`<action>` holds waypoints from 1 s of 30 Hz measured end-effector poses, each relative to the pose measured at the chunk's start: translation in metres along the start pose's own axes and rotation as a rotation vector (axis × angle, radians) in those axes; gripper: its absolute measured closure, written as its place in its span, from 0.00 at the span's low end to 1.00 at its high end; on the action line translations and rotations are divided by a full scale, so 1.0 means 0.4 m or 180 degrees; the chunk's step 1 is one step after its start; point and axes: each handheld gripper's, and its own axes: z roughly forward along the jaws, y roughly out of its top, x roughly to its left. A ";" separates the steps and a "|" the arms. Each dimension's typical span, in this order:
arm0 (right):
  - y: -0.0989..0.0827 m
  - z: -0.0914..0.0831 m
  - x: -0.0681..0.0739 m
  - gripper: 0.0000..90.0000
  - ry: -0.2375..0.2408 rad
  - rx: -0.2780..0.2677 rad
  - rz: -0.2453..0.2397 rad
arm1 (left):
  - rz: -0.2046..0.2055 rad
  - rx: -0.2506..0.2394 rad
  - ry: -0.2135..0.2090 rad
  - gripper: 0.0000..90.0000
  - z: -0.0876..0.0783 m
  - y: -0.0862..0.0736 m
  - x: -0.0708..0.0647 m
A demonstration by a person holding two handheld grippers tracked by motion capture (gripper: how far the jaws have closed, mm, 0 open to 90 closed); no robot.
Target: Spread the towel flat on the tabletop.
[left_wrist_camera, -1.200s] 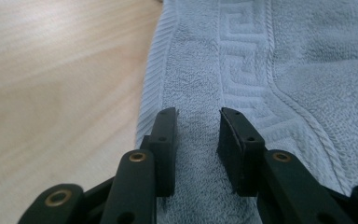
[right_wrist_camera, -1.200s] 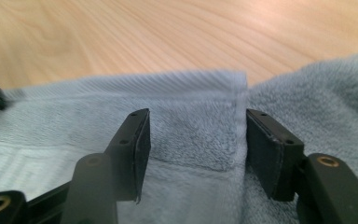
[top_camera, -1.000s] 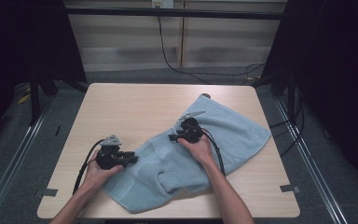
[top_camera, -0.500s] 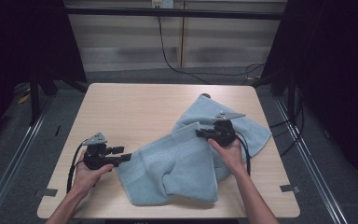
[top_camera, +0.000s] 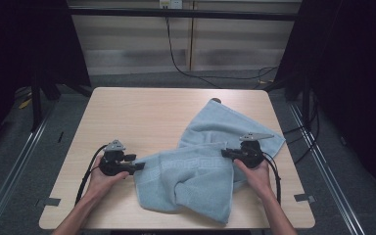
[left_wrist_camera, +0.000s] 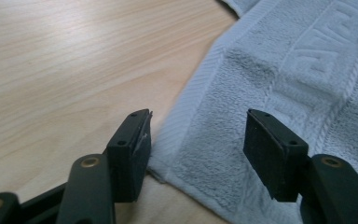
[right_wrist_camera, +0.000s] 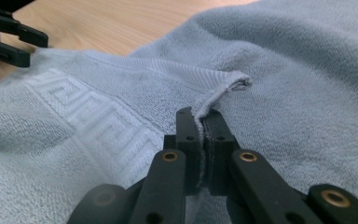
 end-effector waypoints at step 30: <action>0.187 -0.313 0.116 0.97 0.0165 -0.1188 -0.0351 | 0.0290 -0.1508 -0.0267 0.93 -0.318 0.246 -0.084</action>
